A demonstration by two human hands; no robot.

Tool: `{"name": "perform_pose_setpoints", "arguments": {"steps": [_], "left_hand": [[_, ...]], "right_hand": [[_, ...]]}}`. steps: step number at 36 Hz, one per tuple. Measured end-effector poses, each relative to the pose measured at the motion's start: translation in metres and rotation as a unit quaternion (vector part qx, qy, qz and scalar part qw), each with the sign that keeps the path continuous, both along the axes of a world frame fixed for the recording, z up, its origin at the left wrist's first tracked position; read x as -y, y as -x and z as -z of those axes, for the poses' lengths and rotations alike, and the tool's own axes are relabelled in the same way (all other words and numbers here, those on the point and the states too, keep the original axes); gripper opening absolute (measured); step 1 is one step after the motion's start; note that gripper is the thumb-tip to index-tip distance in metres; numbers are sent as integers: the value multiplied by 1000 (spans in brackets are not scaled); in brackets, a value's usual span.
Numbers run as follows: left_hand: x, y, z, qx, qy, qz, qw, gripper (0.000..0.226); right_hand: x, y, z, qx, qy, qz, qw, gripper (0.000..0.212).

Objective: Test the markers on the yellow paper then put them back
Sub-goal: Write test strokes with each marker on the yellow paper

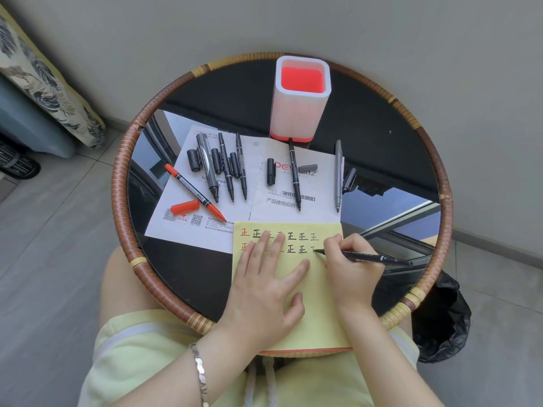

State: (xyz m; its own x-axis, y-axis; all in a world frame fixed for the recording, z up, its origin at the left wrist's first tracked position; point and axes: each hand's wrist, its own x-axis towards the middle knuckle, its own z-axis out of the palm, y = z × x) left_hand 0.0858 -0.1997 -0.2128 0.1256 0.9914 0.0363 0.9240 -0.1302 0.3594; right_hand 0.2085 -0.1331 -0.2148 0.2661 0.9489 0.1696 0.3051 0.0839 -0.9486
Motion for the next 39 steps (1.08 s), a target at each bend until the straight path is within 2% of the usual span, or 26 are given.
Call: {"name": "perform_pose_setpoints", "arguments": {"steps": [28, 39], "left_hand": [[0, 0, 0, -3, -5, 0, 1000, 45], [0, 0, 0, -2, 1, 1, 1000, 46]], "right_hand": [[1, 0, -3, -12, 21, -15, 1000, 33], [-1, -2, 1, 1, 6, 33, 999, 36]]}}
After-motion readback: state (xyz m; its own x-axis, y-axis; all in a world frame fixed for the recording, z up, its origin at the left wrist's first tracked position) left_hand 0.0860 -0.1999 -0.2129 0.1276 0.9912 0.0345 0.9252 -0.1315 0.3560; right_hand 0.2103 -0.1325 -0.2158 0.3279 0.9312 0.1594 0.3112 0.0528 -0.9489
